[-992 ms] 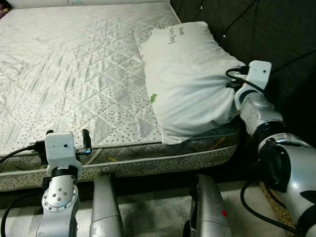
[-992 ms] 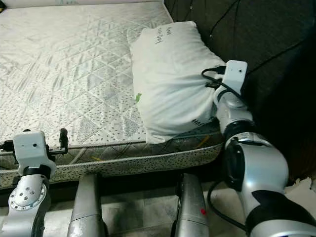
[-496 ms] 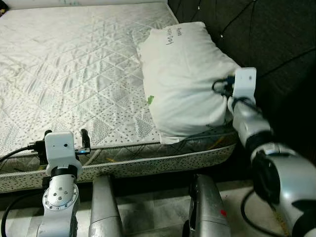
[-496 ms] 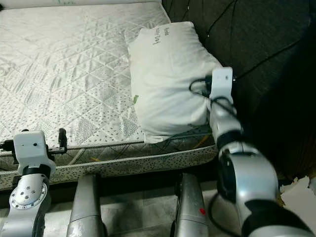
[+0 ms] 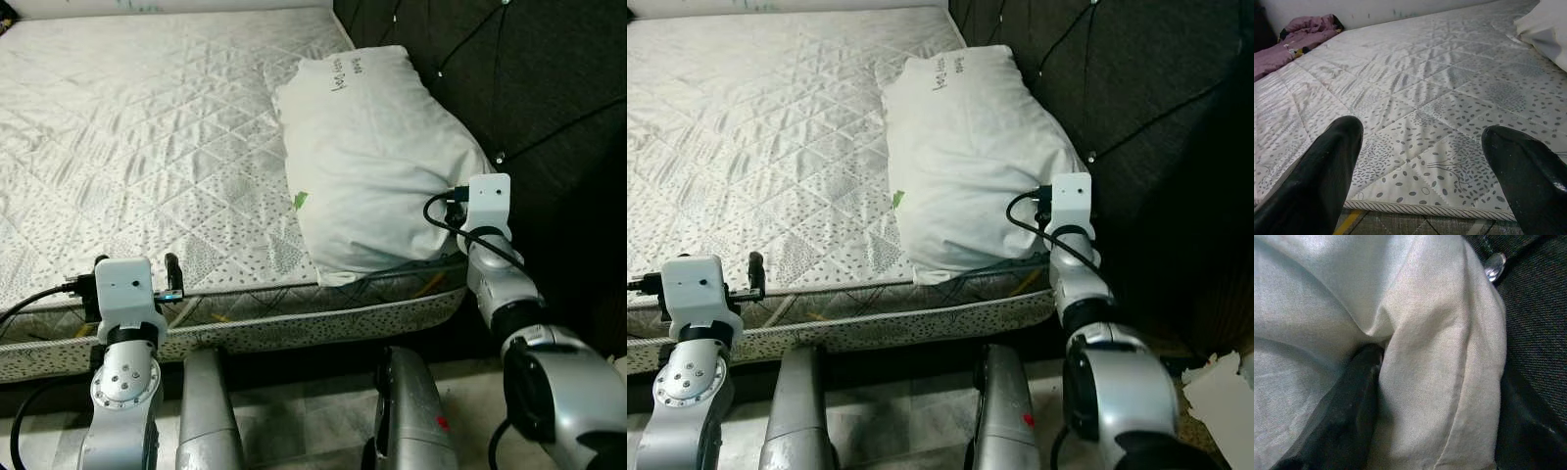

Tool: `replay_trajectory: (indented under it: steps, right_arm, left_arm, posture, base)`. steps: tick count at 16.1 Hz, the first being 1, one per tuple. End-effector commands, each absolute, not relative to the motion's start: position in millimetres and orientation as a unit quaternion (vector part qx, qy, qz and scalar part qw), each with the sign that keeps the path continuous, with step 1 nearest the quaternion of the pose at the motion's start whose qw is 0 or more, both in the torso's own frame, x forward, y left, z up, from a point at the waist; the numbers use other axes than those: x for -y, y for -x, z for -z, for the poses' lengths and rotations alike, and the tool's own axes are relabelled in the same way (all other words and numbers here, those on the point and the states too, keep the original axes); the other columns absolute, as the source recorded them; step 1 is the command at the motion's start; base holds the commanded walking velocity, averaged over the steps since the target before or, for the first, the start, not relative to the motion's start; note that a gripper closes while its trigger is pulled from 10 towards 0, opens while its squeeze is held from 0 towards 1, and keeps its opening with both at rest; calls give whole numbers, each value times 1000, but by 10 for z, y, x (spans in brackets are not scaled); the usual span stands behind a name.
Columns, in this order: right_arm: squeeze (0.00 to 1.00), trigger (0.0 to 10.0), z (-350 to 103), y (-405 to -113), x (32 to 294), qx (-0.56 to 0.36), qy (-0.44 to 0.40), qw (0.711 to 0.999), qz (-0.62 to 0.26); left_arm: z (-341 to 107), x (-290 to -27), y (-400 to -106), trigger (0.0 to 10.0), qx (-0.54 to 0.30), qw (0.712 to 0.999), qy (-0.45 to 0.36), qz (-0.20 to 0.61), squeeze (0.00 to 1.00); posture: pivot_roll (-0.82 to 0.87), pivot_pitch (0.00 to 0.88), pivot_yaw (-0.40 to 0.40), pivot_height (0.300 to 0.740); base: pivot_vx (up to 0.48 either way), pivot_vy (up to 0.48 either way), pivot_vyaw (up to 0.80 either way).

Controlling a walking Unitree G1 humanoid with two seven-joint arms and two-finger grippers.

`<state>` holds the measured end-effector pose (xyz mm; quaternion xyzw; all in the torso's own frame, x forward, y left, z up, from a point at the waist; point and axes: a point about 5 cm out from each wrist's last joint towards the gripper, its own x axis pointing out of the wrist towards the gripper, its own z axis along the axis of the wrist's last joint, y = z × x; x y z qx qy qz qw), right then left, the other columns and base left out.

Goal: Clean up the room

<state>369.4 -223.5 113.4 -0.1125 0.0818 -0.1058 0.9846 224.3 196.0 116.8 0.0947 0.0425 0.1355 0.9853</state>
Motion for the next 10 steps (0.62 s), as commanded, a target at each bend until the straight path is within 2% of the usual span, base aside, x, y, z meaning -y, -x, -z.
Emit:
replay_trajectory:
  steps: [1,4,5,7,10]
  right_arm:
    - [1000,10000,-1085,-3667,2203,-85,105,985,103]
    - [1000,10000,-960,-3548,2134,-83,110,988,73]
    - [1000,10000,-830,-3346,2113,-77,129,988,32]
    - [1000,10000,-831,-3184,2103,-46,153,987,0]
    - [1000,10000,-1111,-3228,2069,24,169,985,7]
  left_arm:
    - [-1137,-1964,-2233,10000,-49,984,-99,-139,0]
    - [-1133,-1985,-2219,10000,-50,983,-100,-142,0]
    - [-1132,-1991,-2211,10000,-51,983,-100,-144,0]
    - [-1120,-1981,-2206,10000,-53,983,-100,-142,0]
    - [-1119,-1951,-2224,10000,-54,985,-96,-133,0]
  posture:
    - [70,0,-20,503]
    - [72,0,-26,503]
    - [69,0,-26,503]
    - [63,0,-24,503]
    - [55,0,-14,503]
  base:
    - [0,0,0]
    - [0,0,0]
    - [0,0,0]
    - [0,0,0]
    - [0,0,0]
